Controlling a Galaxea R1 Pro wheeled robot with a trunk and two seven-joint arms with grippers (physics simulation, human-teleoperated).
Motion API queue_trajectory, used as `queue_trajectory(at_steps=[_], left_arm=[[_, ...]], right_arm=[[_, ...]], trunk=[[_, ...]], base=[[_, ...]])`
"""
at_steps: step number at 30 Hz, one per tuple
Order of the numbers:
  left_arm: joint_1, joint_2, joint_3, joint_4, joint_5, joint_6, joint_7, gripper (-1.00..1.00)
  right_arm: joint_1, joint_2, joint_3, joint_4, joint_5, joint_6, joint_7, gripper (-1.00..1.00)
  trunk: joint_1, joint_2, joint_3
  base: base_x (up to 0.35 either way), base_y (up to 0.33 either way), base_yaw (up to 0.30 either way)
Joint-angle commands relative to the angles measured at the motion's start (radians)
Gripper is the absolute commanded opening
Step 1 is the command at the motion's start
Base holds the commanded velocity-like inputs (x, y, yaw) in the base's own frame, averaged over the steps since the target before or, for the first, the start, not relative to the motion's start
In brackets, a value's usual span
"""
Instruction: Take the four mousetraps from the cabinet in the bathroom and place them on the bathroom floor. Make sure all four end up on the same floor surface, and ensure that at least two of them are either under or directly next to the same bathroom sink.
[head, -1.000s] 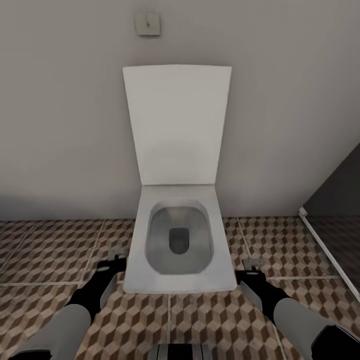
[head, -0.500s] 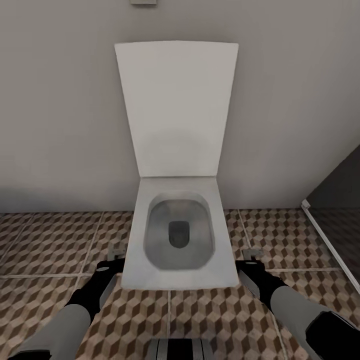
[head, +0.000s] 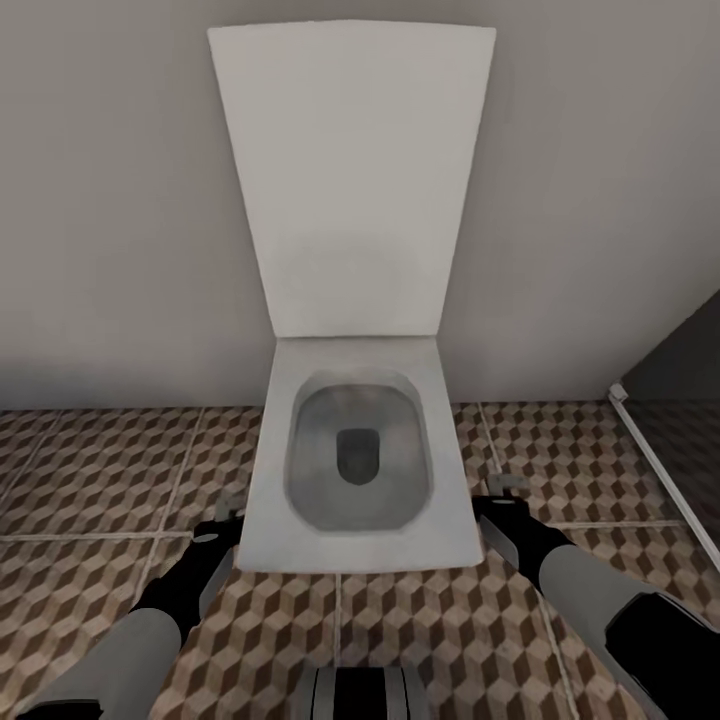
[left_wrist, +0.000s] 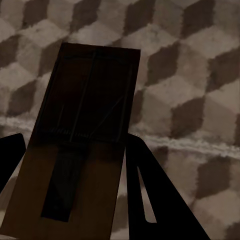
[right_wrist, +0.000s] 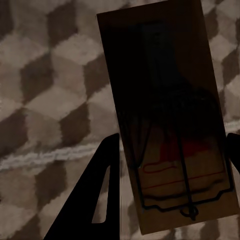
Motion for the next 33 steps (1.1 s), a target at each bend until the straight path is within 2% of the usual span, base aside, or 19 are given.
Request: queue_trajectory(at_steps=[1,7,18,33], left_arm=[[0.0,0.0,-0.001,-0.003,0.003,0.005,0.003,-1.0],[0.0,-0.001,-0.001,-0.004,0.002,0.004,0.003,-1.0],[0.0,0.0,-0.001,-0.066,0.005,0.005,0.006,-1.0],[0.0,-0.004,-0.002,-0.087,0.004,0.006,0.008,-1.0]], right_arm=[[-0.002,0.0,0.008,-0.003,-0.006,0.002,-0.001,-1.0],[-0.005,0.002,0.007,0.003,-0.006,-0.023,0.003,-1.0],[-0.006,0.001,0.006,-0.007,-0.007,-0.013,-0.001,-1.0],[-0.006,0.001,0.006,-0.007,-0.01,-0.003,-0.009,-1.0]], trunk=[[0.0,-0.001,-0.005],[0.003,-0.002,-0.028],[0.003,-0.002,-0.028],[0.003,-0.002,-0.028]], base=[[0.0,0.0,0.0],[0.0,0.0,0.0],[0.0,0.0,0.0],[0.0,0.0,0.056]])
